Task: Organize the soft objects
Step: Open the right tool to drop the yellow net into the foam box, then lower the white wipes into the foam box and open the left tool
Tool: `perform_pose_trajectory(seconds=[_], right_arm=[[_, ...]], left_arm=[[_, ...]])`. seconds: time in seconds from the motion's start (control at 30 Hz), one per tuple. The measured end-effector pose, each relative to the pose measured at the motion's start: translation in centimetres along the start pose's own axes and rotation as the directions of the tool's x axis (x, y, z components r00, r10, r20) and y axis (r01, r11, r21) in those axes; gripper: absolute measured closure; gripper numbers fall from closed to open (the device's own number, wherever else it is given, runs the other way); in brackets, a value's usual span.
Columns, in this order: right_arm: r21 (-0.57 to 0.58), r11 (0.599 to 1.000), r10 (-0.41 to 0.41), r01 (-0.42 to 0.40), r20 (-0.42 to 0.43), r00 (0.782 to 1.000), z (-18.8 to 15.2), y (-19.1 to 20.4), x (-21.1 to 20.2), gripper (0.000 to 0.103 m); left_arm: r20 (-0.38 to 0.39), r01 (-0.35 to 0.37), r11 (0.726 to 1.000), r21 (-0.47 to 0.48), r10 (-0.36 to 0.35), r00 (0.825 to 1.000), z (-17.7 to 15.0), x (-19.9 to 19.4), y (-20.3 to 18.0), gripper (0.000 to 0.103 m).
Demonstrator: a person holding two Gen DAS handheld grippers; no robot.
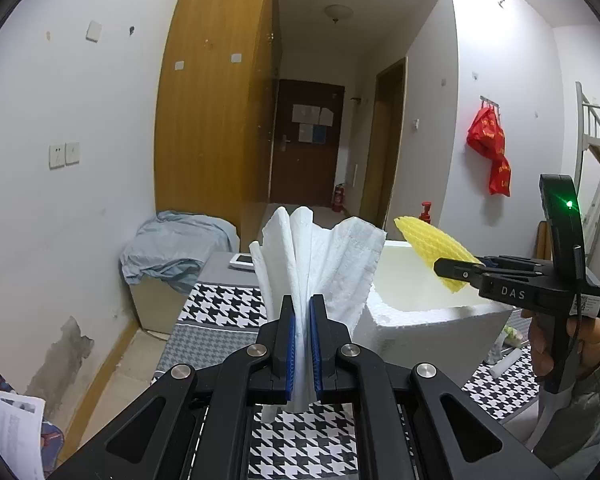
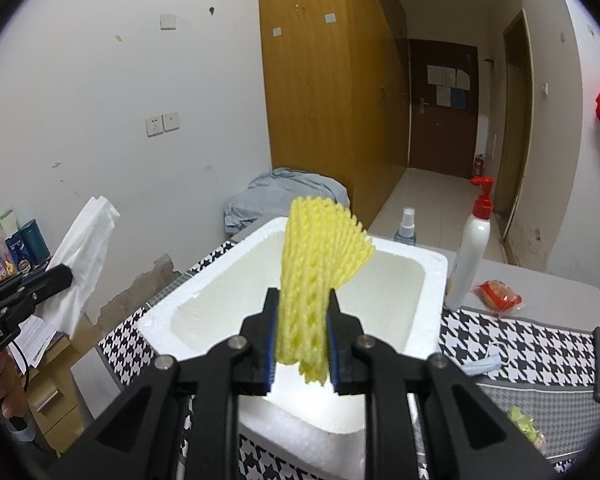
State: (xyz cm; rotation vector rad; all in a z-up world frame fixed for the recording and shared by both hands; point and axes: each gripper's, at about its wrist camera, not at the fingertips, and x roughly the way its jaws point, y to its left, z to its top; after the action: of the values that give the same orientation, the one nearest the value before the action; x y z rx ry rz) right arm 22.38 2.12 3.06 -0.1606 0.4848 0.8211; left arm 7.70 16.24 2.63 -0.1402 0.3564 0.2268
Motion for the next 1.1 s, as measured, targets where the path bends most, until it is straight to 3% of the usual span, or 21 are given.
perform_pose_trajectory(seconds=[0.03,0.1,0.2,0.4,0.57,1.1], right_arm=[[-0.001,1.000,-0.001,0.001,-0.001,1.000,0.0,0.0,0.1,0.064],[0.005,1.000,-0.002,0.002,0.004,1.000,0.1,0.1,0.1,0.040],[0.000,1.000,-0.018,0.018,0.014,1.000,0.1,0.3,0.1,0.024],[-0.020,0.999,-0.025,0.026,0.039,0.999,-0.1,0.5,-0.3,0.007],[-0.036,0.999,-0.030,0.032,0.068,0.997,0.0,0.8,-1.0,0.002],[-0.004,0.996,-0.083,0.084,0.094,0.992,-0.4,-1.3,-3.2,0.002]], left_arm=[[-0.001,0.001,1.000,0.000,-0.001,1.000,0.0,0.0,0.0,0.096],[-0.002,-0.001,1.000,0.001,0.001,1.000,0.0,0.0,0.0,0.096],[-0.003,-0.001,1.000,0.001,0.001,1.000,0.0,0.1,0.0,0.096],[-0.002,-0.001,1.000,0.001,0.001,1.000,0.0,0.0,-0.1,0.096],[0.000,0.002,1.000,0.007,-0.002,1.000,0.1,-0.1,-0.2,0.096],[0.002,0.069,0.997,0.044,-0.069,0.998,1.6,1.4,-1.8,0.096]])
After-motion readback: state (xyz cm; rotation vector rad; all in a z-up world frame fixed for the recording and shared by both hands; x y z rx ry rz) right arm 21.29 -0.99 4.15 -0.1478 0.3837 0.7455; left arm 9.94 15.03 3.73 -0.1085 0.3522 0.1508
